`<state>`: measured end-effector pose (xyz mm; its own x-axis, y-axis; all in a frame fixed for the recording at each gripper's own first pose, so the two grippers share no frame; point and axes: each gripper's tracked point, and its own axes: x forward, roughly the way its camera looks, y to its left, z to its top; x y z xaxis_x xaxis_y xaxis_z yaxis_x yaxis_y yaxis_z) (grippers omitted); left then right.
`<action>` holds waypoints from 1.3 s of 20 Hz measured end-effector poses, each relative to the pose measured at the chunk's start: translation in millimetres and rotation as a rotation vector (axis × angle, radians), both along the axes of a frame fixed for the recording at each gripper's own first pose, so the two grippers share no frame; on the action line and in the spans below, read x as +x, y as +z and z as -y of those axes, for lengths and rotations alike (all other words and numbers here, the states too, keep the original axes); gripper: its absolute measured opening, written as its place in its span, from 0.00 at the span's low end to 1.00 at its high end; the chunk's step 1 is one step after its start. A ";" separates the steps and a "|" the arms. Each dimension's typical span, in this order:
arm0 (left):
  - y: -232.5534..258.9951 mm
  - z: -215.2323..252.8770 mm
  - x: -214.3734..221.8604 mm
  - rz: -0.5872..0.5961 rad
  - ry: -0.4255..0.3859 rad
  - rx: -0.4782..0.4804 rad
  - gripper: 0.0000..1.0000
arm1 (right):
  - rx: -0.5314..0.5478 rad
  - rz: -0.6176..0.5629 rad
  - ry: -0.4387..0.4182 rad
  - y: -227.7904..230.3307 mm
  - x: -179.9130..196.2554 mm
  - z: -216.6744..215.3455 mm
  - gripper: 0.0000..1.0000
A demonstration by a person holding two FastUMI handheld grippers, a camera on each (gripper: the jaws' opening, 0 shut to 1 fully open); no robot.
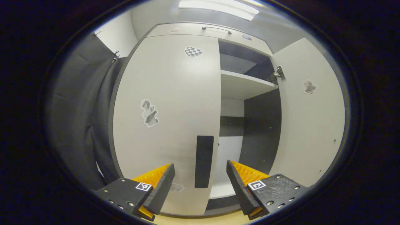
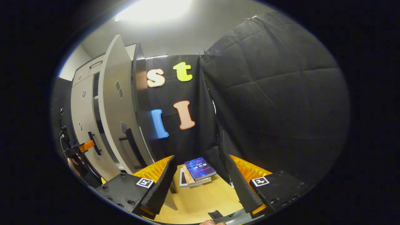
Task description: Open the right door of the double-door shoe cabinet with the right hand, and open the left door with the left hand.
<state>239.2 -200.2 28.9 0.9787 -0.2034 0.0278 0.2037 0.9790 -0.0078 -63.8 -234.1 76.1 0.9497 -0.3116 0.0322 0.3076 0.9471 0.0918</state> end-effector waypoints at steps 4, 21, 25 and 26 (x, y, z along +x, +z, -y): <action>-4.3 5.7 23.4 -0.019 0.020 -0.013 0.80 | 0.014 0.015 -0.056 -0.8 -11.8 19.2 0.98; -9.9 13.9 35.7 0.004 0.004 0.018 0.05 | 0.065 0.008 -0.011 -24.1 10.2 27.5 0.98; -10.4 12.9 32.3 -0.008 0.008 -0.013 0.05 | 0.066 0.003 0.025 -26.8 20.7 21.2 0.92; -10.0 12.0 30.2 -0.007 0.008 -0.012 0.05 | 0.066 0.004 0.038 -25.1 23.5 18.0 0.92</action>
